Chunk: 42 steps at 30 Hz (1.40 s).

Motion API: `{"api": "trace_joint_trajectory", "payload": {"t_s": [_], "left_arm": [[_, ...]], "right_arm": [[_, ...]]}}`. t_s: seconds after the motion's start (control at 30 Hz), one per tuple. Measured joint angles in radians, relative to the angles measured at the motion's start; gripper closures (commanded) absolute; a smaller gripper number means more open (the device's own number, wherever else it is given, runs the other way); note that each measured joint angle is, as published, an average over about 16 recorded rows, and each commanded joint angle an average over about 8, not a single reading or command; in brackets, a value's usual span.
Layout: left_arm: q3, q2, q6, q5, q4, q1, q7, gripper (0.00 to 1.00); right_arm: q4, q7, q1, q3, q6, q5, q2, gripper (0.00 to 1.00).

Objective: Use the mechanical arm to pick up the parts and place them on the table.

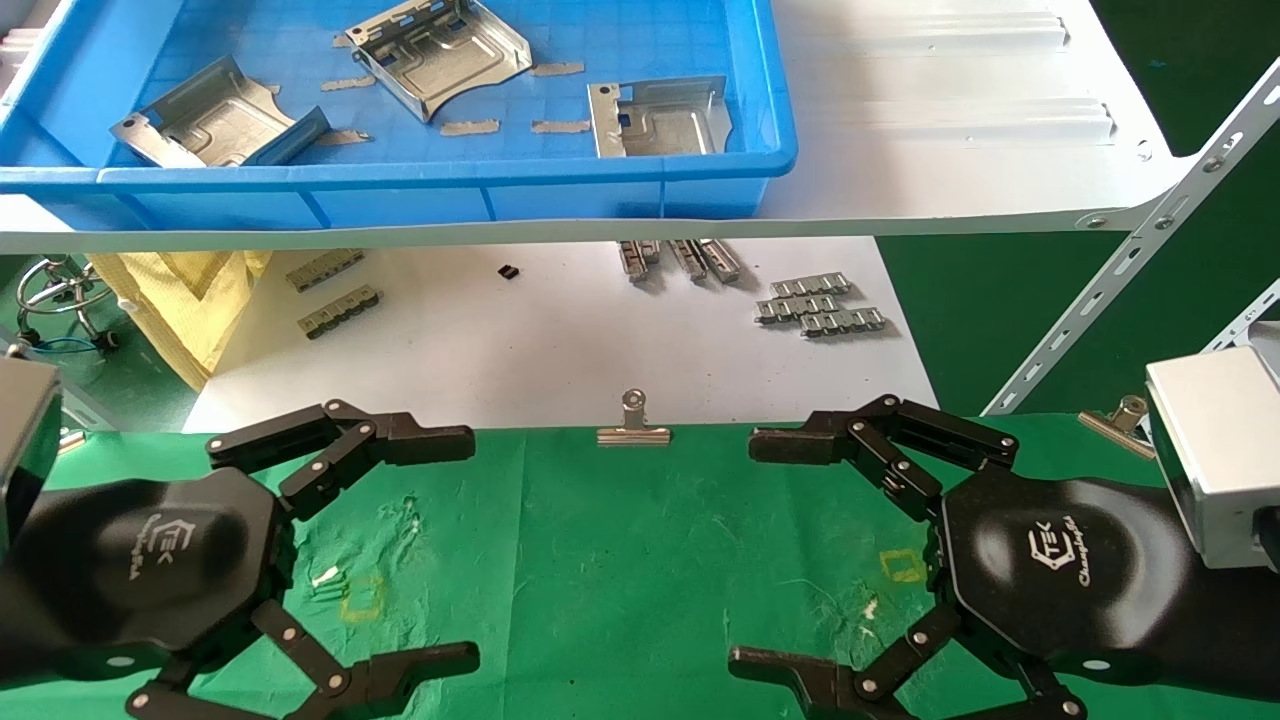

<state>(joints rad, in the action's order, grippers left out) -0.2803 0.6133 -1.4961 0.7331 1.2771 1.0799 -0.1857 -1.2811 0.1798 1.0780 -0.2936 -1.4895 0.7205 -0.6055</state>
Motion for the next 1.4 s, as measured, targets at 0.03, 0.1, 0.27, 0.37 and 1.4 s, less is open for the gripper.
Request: {"api": "trace_joint_trajectory", "payload": {"t_s": [0.03,0.1,0.27,0.37,1.4], "left_arm": [[0.000,0.000,0.000,0.000,0.000,0.000,0.000,0.00],[0.000,0.000,0.000,0.000,0.000,0.000,0.000,0.00],[0.000,0.000,0.000,0.000,0.000,0.000,0.000,0.00],[0.000,0.000,0.000,0.000,0.000,0.000,0.000,0.00],[0.002,0.010,0.017,0.012,-0.009,0.042,-0.005,0.00]], "right_arm": [[0.000,0.000,0.000,0.000,0.000,0.000,0.000,0.50],[0.000,0.000,0.000,0.000,0.000,0.000,0.000,0.75],[0.000,0.000,0.000,0.000,0.000,0.000,0.000,1.00],[0.000,0.000,0.000,0.000,0.000,0.000,0.000,1.00],[0.000,0.000,0.000,0.000,0.000,0.000,0.000,1.00]]}}
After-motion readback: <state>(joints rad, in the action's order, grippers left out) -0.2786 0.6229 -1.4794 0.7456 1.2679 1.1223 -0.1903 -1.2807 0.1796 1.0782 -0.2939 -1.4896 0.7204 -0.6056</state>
